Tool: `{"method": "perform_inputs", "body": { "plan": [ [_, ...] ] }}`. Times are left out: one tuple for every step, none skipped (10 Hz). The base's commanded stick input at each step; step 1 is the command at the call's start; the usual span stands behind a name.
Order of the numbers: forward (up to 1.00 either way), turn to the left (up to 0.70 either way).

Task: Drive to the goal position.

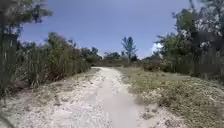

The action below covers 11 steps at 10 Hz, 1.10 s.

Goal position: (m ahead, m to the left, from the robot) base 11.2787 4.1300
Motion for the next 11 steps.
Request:
{"method": "perform_inputs", "body": {
  "plan": [
    [0.5, 0.0],
    [0.5, 0.0],
    [0.5, 0.0],
    [0.5, 0.0],
    [0.5, 0.0],
    [0.5, 0.0],
    [0.5, 0.0],
    [0.5, 0.0],
    [0.5, 0.0],
    [0.5, 0.0],
    [0.5, 0.0]
  ]
}}
